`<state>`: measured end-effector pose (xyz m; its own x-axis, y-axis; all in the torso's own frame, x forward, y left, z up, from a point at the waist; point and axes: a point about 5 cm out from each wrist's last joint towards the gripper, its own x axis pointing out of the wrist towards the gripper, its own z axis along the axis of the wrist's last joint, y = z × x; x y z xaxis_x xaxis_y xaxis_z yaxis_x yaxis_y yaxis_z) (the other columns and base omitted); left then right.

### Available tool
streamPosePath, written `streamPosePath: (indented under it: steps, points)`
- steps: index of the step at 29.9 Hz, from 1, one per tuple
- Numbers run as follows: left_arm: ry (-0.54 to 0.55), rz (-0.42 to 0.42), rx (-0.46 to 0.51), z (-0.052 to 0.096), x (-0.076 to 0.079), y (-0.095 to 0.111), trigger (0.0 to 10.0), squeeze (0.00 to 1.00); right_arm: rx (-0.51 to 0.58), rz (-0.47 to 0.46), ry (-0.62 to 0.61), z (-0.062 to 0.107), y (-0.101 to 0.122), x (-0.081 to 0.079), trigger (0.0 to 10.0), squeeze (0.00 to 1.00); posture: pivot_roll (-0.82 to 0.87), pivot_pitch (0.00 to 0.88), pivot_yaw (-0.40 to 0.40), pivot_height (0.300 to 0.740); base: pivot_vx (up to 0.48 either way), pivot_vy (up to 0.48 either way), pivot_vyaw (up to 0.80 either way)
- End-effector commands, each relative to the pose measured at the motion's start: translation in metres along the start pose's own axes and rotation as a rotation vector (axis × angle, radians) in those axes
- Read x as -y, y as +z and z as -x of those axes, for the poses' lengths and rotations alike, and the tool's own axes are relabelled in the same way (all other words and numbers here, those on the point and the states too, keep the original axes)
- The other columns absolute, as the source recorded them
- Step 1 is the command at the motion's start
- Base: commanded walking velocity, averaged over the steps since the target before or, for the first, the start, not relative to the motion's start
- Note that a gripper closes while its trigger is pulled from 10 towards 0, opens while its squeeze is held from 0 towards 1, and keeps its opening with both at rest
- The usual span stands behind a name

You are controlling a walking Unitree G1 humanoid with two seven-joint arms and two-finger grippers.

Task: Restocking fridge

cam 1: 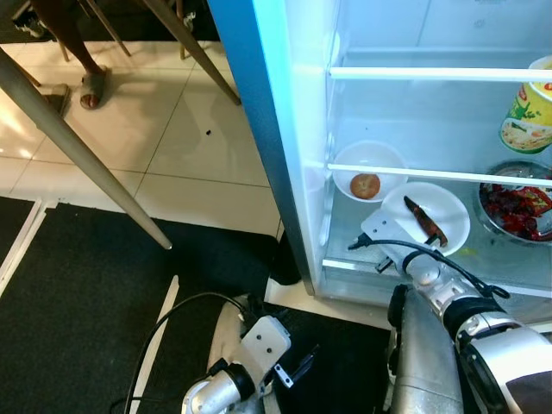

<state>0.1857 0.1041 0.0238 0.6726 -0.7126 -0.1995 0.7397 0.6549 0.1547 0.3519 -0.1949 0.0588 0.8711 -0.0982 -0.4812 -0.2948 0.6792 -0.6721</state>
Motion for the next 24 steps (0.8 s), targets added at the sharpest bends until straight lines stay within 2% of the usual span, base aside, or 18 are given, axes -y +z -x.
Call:
streamPosePath:
  steps: [1, 2, 3, 5, 6, 11, 12, 13, 19, 24]
  points:
    - [-0.01, 0.014, -0.05, 0.01, 0.002, -0.008, 10.0, 0.0, 0.038, 0.019, -0.008, 0.0, 0.008, 0.0, 10.0, 0.0, 0.23, 0.392, 0.145, 0.486, 0.0, 0.0, 0.0]
    - [-0.009, 0.014, -0.051, 0.01, 0.002, -0.007, 10.0, 0.0, 0.043, 0.019, -0.018, -0.001, 0.01, 0.002, 10.0, 0.0, 0.24, 0.391, 0.144, 0.486, 0.0, 0.0, 0.0]
    - [-0.009, 0.014, -0.051, 0.01, 0.002, -0.007, 10.0, 0.0, 0.054, 0.023, -0.037, -0.001, 0.013, 0.006, 10.0, 0.13, 0.24, 0.391, 0.144, 0.486, 0.0, 0.0, 0.0]
    - [-0.01, 0.015, -0.054, 0.01, 0.003, -0.005, 10.0, 0.0, 0.068, 0.03, -0.059, -0.001, 0.017, 0.01, 10.0, 0.13, 0.24, 0.391, 0.144, 0.486, 0.0, 0.0, 0.0]
    - [-0.011, 0.015, -0.055, 0.01, 0.003, -0.004, 10.0, 0.0, 0.077, 0.034, -0.074, -0.001, 0.02, 0.013, 10.0, 1.0, 0.24, 0.387, 0.144, 0.486, 0.0, 0.0, 0.0]
    - [-0.014, 0.014, -0.049, 0.005, 0.003, -0.001, 10.0, 0.0, 0.09, 0.046, -0.135, -0.001, 0.024, 0.021, 10.0, 1.0, 0.23, 0.374, 0.137, 0.486, 0.0, 0.0, 0.0]
    - [-0.014, 0.014, -0.047, 0.003, 0.002, 0.0, 10.0, 0.0, 0.091, 0.057, -0.138, -0.001, 0.023, 0.021, 10.0, 0.25, 0.22, 0.368, 0.133, 0.486, 0.0, 0.0, 0.0]
    - [-0.014, 0.014, -0.047, 0.001, 0.001, 0.0, 10.0, 0.0, 0.092, 0.053, -0.136, -0.001, 0.023, 0.021, 10.0, 0.0, 0.21, 0.362, 0.13, 0.486, 0.0, 0.0, 0.0]
    - [-0.017, 0.01, -0.039, -0.006, -0.001, 0.002, 10.0, 0.0, 0.095, 0.047, -0.149, 0.0, 0.017, 0.023, 10.0, 0.0, 0.2, 0.342, 0.124, 0.486, 0.0, 0.0, 0.0]
    - [-0.021, 0.0, -0.032, -0.013, -0.005, 0.004, 10.0, 0.0, 0.114, 0.02, -0.183, 0.001, 0.014, 0.032, 10.0, 0.0, 0.18, 0.309, 0.111, 0.486, 0.0, 0.0, 0.0]
